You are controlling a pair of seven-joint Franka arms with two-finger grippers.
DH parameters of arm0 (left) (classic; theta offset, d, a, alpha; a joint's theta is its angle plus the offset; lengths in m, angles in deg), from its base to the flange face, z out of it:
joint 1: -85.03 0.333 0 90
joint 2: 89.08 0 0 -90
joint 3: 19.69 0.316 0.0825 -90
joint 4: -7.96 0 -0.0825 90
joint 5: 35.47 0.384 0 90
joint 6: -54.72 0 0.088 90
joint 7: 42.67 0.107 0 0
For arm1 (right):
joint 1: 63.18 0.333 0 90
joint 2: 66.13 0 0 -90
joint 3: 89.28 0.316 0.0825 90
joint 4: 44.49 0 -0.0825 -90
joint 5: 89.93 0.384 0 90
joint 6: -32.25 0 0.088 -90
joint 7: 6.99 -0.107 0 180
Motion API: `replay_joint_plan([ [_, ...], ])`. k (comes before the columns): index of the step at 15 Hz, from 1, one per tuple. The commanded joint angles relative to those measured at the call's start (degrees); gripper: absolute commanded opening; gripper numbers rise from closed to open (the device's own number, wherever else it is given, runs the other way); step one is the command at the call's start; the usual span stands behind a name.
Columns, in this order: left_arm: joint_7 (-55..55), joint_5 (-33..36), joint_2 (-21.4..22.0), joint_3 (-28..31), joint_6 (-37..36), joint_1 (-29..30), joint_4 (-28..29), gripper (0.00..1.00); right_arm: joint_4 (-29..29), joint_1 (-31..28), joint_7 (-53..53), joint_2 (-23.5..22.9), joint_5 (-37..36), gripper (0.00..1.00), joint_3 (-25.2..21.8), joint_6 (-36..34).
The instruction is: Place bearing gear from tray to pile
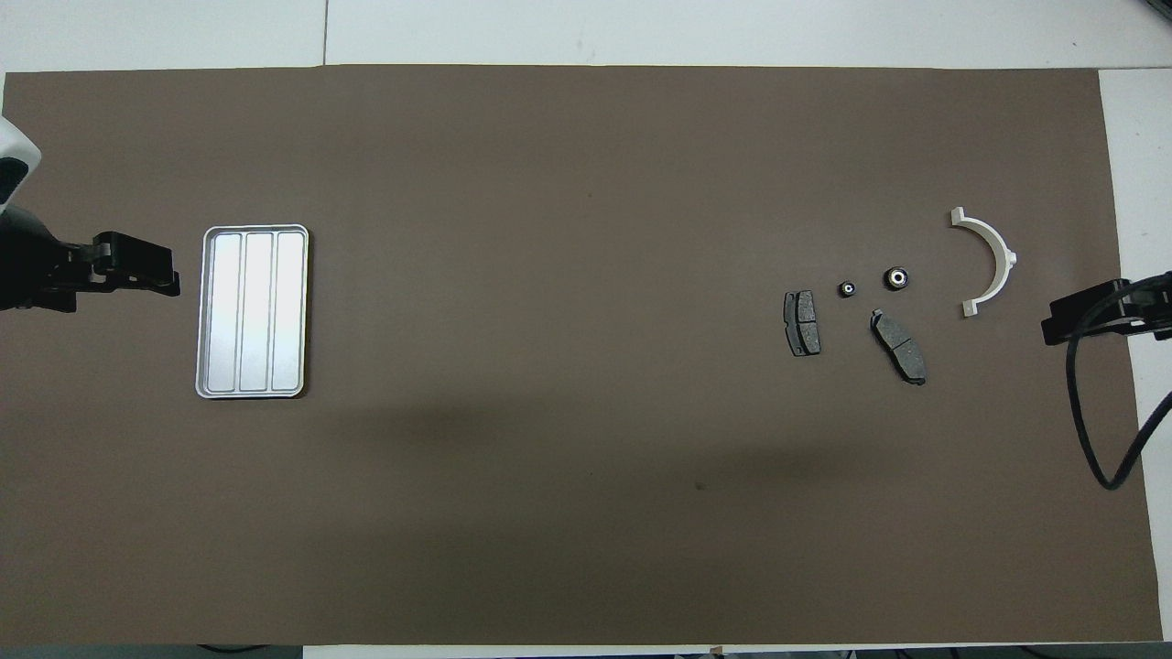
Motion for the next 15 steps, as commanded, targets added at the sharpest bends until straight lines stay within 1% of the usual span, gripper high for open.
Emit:
replay_joint_plan([
  [1,0.5,0.1,1.8,0.4,0.8,-0.3,1.9,1.00,-3.4,-1.3,0.9,1.3,0.8,1.00,0.2,3.3],
  [3,0.5,0.1,1.8,0.4,0.8,-0.3,1.9,1.00,-4.4,-1.3,0.4,1.3,0.9,1.00,0.2,4.5],
  [5,0.5,0.1,1.8,0.4,0.8,-0.3,1.9,1.00,-5.0,-1.5,0.6,1.3,0.8,1.00,0.2,8.1],
  [10,0.5,0.1,1.8,0.4,0.8,-0.3,1.9,1.00,-5.3,-1.8,-0.3,1.4,0.7,1.00,0.1,10.3],
  [12,0.5,0.1,1.8,0.4,0.8,-0.3,1.9,1.00,-5.5,-1.7,-0.3,1.4,-0.5,1.00,0.1,10.5],
  [15,0.5,0.1,1.8,0.4,0.8,-0.3,1.9,1.00,-6.0,-1.7,-0.2,1.6,-0.5,1.00,0.1,10.4],
])
